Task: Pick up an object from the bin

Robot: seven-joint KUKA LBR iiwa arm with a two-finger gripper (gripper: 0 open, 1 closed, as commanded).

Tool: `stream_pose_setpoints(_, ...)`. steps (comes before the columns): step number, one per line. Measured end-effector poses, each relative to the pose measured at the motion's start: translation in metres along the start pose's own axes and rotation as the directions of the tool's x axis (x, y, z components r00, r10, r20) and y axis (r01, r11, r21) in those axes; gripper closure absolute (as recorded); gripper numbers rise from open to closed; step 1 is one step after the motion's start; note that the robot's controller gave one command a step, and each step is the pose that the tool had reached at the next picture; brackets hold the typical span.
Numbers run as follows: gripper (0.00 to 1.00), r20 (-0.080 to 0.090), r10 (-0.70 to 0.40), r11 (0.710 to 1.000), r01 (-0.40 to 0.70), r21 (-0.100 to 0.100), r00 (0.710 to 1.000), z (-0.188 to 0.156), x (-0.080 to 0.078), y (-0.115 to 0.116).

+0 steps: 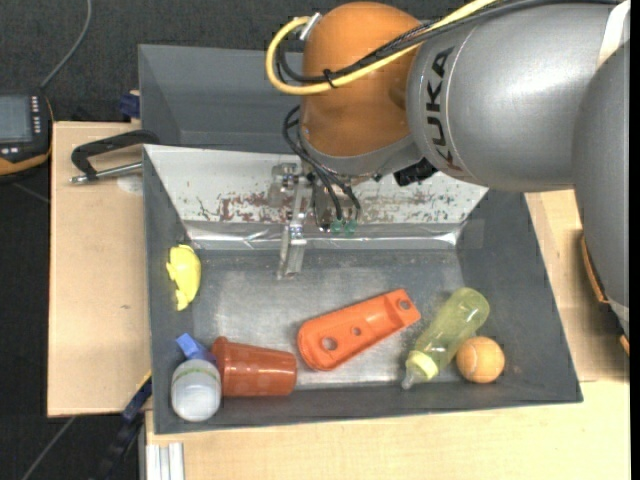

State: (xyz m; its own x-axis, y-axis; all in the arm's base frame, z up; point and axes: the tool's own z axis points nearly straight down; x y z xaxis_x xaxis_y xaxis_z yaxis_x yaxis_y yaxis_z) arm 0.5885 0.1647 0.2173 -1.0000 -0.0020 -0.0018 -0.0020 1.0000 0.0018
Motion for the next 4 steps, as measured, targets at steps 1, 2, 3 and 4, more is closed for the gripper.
stream_pose_setpoints(1, 0.0, 0.007, -0.104, 0.995, 0.104, -0.002, 0.995, 0.02, 0.008, -0.006)
stream_pose_setpoints(2, 0.0, -0.002, -0.245, 0.97, 0.245, 0.0, 0.97, 0.059, 0.032, -0.024)
stream_pose_setpoints(3, 0.0, 0.004, 0.031, 1.0, -0.031, -0.003, 1.0, 0.063, 0.059, -0.043)
stream_pose_setpoints(4, 0.0, 0.002, -0.077, 0.997, 0.077, -0.002, 0.997, 0.073, 0.057, -0.071)
